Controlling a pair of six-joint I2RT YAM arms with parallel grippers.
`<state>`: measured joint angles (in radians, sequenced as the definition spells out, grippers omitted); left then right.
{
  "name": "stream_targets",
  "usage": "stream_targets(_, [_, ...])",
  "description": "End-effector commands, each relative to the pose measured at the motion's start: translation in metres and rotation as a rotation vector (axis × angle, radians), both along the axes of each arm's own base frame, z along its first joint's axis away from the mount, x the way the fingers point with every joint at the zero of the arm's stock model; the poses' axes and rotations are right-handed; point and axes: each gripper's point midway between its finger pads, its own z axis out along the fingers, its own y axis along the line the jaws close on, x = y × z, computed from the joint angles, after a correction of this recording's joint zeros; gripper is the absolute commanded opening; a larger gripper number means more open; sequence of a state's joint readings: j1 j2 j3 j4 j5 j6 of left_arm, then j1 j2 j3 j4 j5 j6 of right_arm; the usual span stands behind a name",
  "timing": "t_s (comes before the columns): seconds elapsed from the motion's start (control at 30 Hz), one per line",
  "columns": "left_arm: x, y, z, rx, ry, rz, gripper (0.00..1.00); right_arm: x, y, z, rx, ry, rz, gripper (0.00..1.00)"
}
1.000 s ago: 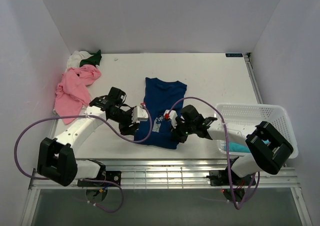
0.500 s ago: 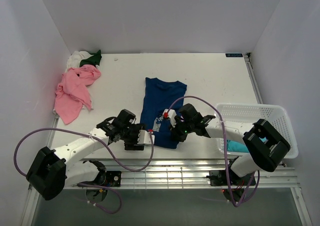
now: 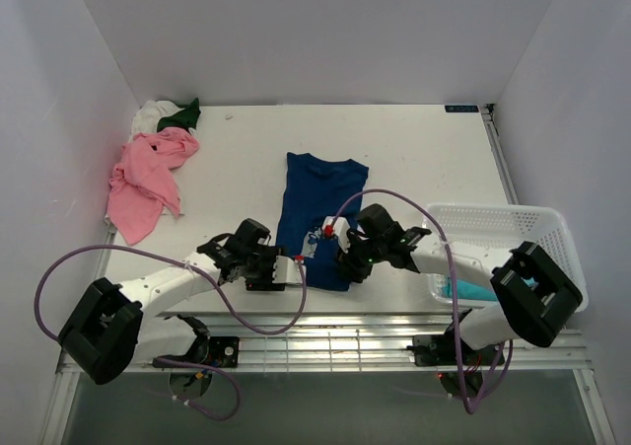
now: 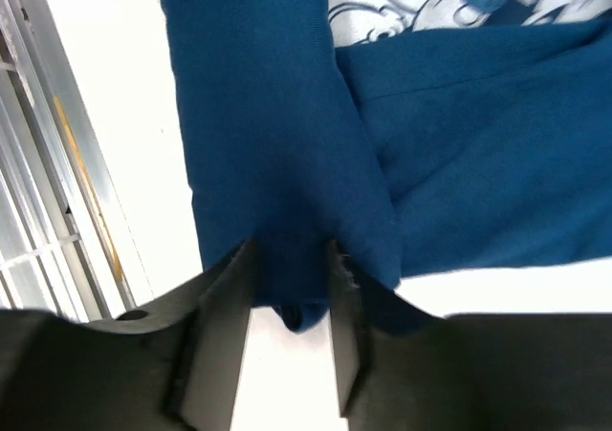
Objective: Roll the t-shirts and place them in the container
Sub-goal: Roll the T-shirt to the center of the board.
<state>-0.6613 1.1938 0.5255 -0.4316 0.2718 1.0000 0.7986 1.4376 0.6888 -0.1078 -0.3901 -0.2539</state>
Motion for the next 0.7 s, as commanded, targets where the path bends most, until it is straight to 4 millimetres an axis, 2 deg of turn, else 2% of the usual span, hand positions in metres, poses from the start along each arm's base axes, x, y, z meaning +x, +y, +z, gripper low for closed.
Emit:
stream_targets(0.0, [-0.004,0.007,-0.012,0.027,0.018,0.023,0.65,0.001,-0.009,0.015,0.012,-0.120,0.040,0.43])
stream_targets(0.03, [-0.004,0.006,-0.012,0.025,0.018,0.024,0.64,0.002,-0.006,0.028,0.056,-0.179,0.054,0.48])
stream_targets(0.07, [-0.004,0.006,-0.012,0.020,0.016,0.022,0.61,-0.006,-0.010,0.023,0.054,-0.193,0.079,0.49])
stream_targets(0.13, [-0.003,0.003,-0.009,0.011,0.014,0.019,0.58,-0.004,-0.007,0.034,0.100,-0.281,0.103,0.52])
stream_targets(0.4, [0.000,-0.002,-0.009,-0.009,0.045,0.071,0.48,-0.015,0.002,0.015,-0.005,-0.260,0.193,0.52])
stream_targets(0.67, [-0.010,0.009,-0.013,0.016,0.055,0.084,0.31,-0.018,-0.012,-0.012,-0.124,-0.223,0.164,0.53])
